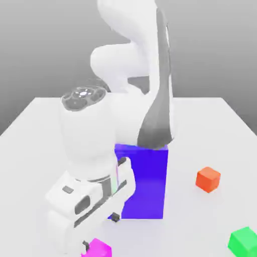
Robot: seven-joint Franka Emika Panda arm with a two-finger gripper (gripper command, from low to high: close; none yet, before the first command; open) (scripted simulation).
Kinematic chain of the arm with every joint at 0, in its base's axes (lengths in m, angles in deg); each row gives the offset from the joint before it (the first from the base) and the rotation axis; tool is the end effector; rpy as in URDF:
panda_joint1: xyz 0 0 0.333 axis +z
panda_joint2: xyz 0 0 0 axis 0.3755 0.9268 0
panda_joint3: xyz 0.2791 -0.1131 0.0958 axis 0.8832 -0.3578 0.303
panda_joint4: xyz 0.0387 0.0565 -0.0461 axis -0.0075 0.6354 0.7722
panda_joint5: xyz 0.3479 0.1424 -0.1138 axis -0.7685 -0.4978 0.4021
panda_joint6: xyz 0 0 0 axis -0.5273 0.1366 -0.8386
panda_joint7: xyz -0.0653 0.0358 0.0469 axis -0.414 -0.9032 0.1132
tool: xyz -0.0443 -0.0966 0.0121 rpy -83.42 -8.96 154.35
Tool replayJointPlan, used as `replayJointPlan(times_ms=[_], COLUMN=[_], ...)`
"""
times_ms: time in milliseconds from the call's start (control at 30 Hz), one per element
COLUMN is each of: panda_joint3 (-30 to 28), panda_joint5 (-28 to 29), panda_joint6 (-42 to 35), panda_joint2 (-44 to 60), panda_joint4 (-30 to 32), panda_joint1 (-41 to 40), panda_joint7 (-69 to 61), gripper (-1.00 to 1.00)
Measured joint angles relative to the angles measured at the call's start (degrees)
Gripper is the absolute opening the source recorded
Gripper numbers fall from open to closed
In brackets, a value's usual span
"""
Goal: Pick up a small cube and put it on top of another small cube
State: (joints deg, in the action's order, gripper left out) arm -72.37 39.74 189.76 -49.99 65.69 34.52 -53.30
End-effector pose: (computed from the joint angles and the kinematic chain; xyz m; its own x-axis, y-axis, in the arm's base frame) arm 0.5121 -0.0681 0.1788 0.9830 0.1835 0.0063 0.1835 -0.9830 -0.0024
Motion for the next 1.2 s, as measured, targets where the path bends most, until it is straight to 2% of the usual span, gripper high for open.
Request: replayJointPlan(times_ms=[67, 100, 267, 300, 333, 500, 933, 1067, 1100, 1200], panda_joint3=[2.2, 3.4, 3.4, 3.8, 3.8, 0.8, 16.7, 21.0, 21.3, 21.3], panda_joint5=[-2.0, -2.6, -2.6, -0.9, -1.6, 2.7, 14.4, 18.5, 19.0, 19.0], panda_joint6=[3.0, 3.3, 3.1, 0.0, 1.9, -1.6, -8.4, -5.1, -3.6, -3.6], panda_joint2=[4.1, 6.0, 6.0, 6.5, 6.2, -1.7, -5.2, -0.4, 1.4, 1.4], panda_joint4=[-0.9, -1.4, -1.4, -1.7, -1.5, 0.3, -3.8, -6.0, -6.4, -6.4], panda_joint1=[-1.8, -2.8, -2.8, -3.1, -3.1, 0.0, 9.7, 12.6, 13.0, 13.0], panda_joint7=[-1.9, -2.7, -2.7, -3.1, -2.7, -0.3, -29.9, -38.1, -38.7, -38.7], gripper=[0.00, -1.00, -1.00, -1.00, -1.00, -1.00, -1.00, -1.00, 1.00, 1.00])
